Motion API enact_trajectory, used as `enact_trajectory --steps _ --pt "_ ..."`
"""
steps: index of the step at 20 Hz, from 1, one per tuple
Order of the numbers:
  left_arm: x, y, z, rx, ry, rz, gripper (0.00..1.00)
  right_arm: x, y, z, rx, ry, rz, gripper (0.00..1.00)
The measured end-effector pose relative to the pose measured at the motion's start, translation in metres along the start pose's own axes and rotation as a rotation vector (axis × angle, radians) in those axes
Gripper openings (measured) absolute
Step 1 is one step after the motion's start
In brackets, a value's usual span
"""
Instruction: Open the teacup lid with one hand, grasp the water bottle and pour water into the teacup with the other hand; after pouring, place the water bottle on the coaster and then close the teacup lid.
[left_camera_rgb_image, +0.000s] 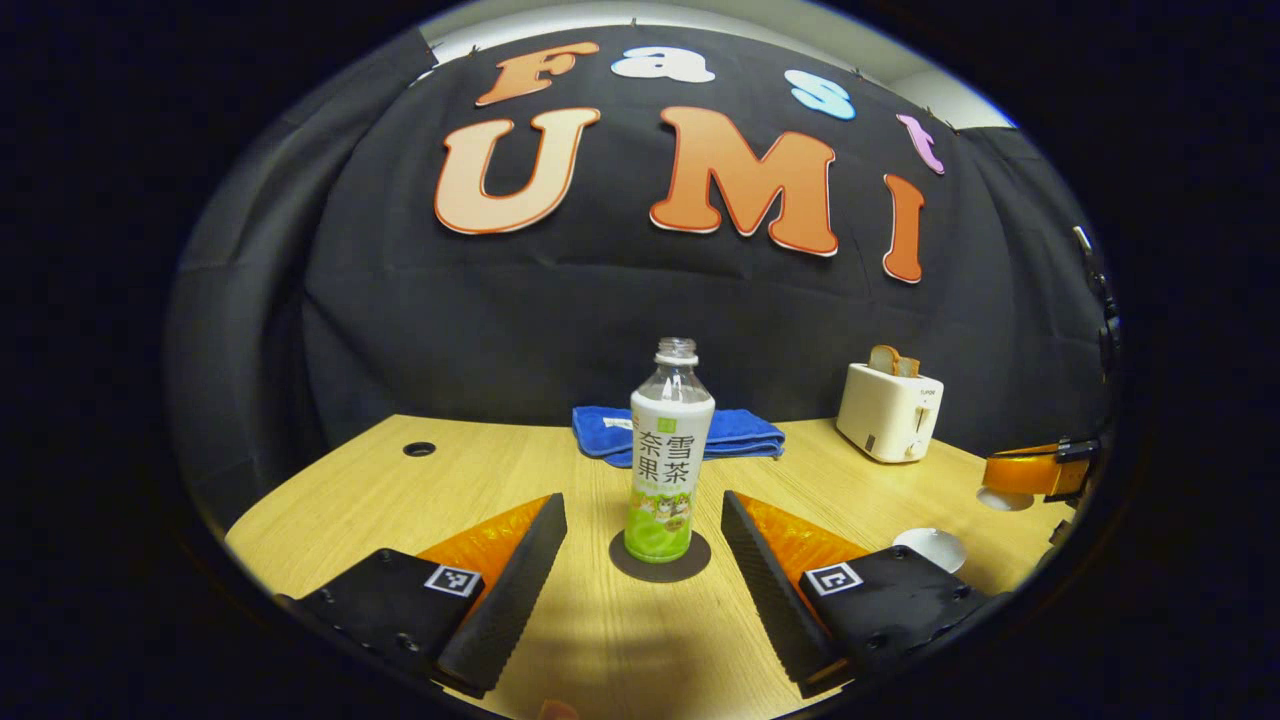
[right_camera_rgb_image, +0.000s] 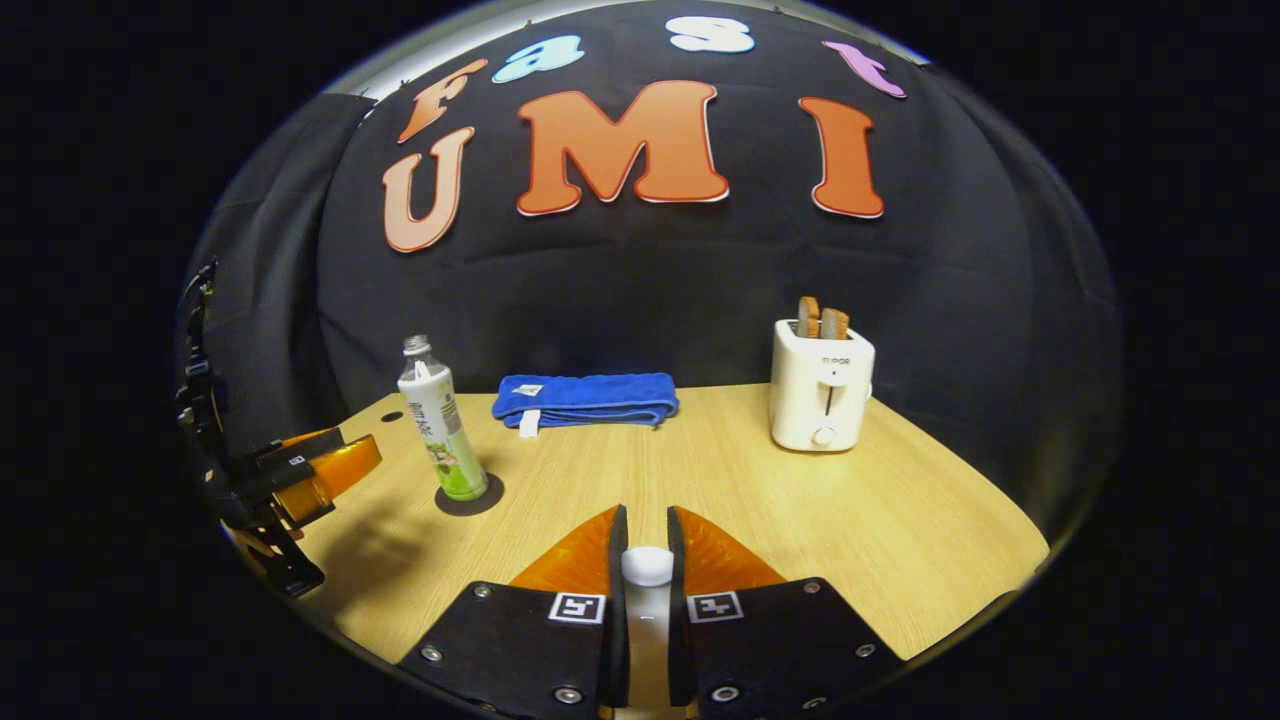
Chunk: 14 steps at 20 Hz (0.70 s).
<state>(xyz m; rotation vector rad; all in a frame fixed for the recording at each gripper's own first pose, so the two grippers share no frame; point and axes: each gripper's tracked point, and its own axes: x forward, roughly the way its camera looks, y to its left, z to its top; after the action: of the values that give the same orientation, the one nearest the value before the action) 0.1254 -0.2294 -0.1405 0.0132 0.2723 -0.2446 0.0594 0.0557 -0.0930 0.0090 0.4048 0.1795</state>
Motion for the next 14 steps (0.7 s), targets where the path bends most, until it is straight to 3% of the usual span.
enact_trajectory --steps 14 --pt "-0.017 0.017 -0.011 -0.048 0.025 0.049 0.99 0.038 0.033 -0.040 -0.049 0.087 0.028 0.16"
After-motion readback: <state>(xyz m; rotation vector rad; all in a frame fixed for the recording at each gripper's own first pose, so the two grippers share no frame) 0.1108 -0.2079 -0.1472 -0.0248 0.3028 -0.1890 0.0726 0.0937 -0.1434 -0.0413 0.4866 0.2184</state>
